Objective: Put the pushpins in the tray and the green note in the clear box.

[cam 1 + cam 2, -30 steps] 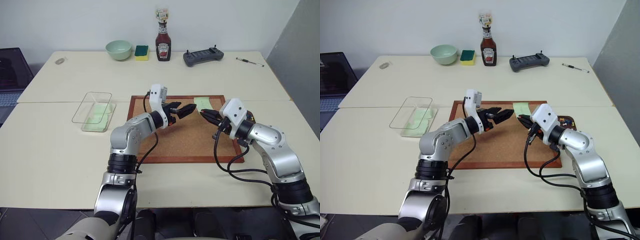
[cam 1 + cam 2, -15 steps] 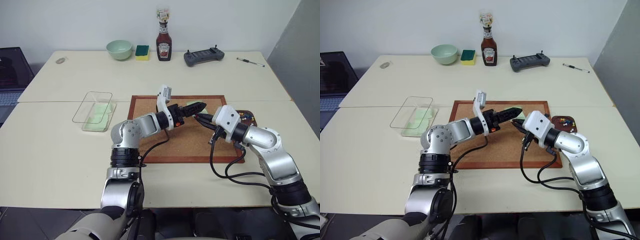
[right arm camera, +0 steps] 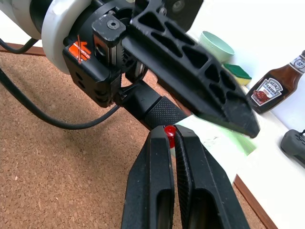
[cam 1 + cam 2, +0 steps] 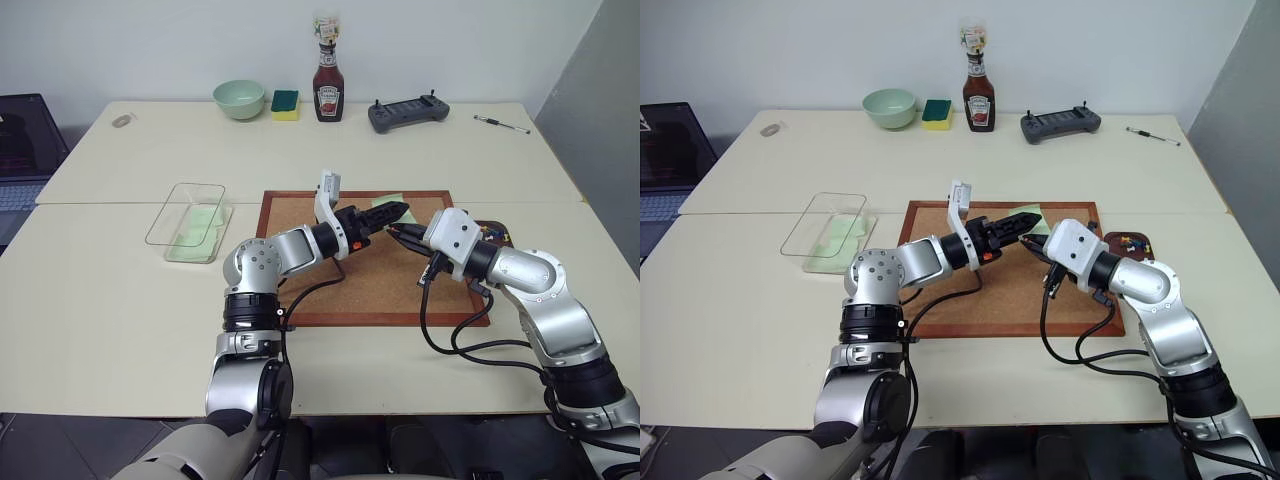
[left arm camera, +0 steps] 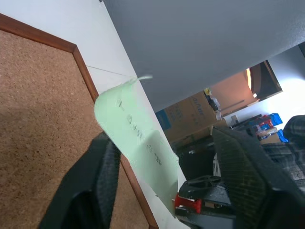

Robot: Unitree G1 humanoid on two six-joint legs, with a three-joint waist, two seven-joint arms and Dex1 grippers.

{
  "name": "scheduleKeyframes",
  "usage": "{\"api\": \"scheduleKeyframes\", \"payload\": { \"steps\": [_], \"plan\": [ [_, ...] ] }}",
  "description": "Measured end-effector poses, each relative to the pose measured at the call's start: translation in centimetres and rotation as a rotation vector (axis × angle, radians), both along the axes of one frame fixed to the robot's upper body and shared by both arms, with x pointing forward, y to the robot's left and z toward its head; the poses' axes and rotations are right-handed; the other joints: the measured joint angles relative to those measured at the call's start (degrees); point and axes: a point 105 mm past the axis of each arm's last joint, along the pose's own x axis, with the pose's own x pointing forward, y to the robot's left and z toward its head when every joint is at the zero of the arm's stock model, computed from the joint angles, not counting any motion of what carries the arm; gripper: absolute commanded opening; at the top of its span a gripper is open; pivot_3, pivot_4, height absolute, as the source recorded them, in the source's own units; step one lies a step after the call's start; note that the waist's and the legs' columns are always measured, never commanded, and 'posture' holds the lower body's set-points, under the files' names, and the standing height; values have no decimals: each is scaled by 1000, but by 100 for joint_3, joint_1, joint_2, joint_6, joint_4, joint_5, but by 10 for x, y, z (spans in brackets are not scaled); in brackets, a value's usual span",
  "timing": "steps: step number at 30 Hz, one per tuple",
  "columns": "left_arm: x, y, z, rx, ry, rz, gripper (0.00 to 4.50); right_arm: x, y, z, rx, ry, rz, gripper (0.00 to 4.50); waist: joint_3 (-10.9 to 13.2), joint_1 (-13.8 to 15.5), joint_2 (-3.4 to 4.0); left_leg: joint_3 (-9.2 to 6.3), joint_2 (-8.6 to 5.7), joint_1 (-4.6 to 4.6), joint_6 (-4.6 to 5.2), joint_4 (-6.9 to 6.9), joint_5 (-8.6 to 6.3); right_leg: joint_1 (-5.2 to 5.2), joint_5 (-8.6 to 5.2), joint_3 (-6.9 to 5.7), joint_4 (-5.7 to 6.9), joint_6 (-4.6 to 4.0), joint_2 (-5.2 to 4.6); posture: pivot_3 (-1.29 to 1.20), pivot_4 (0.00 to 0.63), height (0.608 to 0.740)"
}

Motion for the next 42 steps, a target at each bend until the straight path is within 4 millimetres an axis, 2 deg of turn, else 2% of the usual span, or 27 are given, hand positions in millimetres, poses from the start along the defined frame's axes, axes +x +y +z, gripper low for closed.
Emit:
{"api": "scheduleKeyframes", "payload": {
  "steps": [7,8,10,13,30,42],
  "plan": [
    [-1,-1,3,-26,2,-8,1009,0,0,0,-7,-4,-2,0,0,0,0,0,0,0,-1,0,0,0,0,0,-1,0,0,0,150,740],
    [0,0,3,-32,6,-2,959,0,0,0,-7,-5,-2,0,0,0,0,0,0,0,0,0,0,0,0,0,0,0,0,0,150,740],
    [0,1,4,-45,13,4,503,0,1,0,-7,-5,-2,0,0,0,0,0,0,0,-1,0,0,0,0,0,-1,0,0,0,150,740],
    [2,4,6,-78,25,15,76,0,1,0,-6,-6,-3,0,0,0,0,0,0,0,-1,0,0,0,0,0,-1,0,0,0,150,740],
    [-2,3,5,-84,16,0,76,1,5,1,26,-11,-7,0,0,1,0,1,0,0,-1,0,0,0,0,1,-1,0,0,0,150,740],
    [2,6,8,-100,1,33,76,4,0,9,95,-47,-51,0,0,2,0,1,0,0,-1,-1,0,0,0,2,-2,0,0,0,150,740]
  ]
}}
